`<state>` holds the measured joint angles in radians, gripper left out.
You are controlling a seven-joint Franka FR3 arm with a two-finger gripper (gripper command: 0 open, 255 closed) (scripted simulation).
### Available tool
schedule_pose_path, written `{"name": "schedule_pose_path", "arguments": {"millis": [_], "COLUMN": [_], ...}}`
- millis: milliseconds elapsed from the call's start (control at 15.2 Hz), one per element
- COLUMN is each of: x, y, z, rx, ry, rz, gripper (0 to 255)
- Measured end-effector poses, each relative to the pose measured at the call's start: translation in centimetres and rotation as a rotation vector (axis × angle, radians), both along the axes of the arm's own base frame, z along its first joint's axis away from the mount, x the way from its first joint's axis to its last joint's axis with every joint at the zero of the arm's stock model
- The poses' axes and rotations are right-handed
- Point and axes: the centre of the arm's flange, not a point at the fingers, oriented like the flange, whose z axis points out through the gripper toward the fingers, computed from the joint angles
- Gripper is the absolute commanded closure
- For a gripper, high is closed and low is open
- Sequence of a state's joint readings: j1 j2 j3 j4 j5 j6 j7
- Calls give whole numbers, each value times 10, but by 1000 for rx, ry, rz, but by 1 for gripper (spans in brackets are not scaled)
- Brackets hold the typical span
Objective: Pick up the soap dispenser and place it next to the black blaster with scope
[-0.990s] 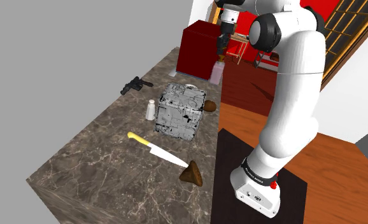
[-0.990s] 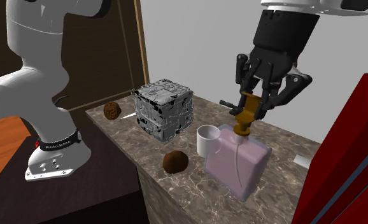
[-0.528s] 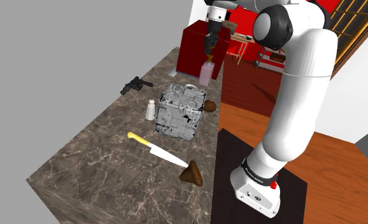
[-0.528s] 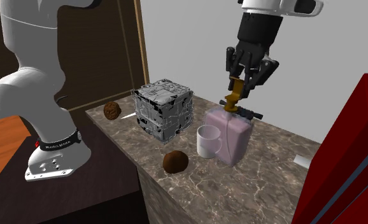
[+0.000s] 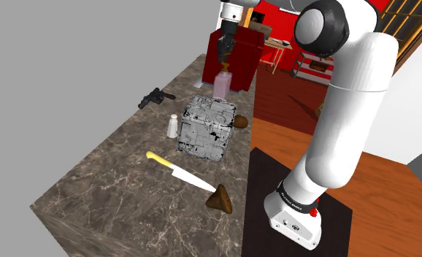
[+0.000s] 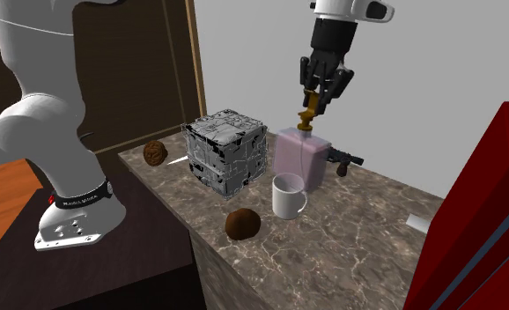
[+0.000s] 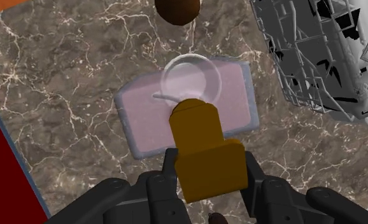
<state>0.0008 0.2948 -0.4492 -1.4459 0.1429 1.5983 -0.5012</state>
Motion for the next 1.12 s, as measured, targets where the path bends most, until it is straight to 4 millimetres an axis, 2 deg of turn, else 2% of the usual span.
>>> {"name": "schedule_pose_path", "arguments": {"millis": [330,462,528,990,1122], "x": [27,36,41,67,75], "y": [61,84,101,182,212], "z": [3,-2,-1,5,4], "rx": [0,1,0,-4,-2], "ry": [0,0,0,-6,-3], "rz": [0,0,0,-4,-2], "gripper": [255,255,255,255,255]}}
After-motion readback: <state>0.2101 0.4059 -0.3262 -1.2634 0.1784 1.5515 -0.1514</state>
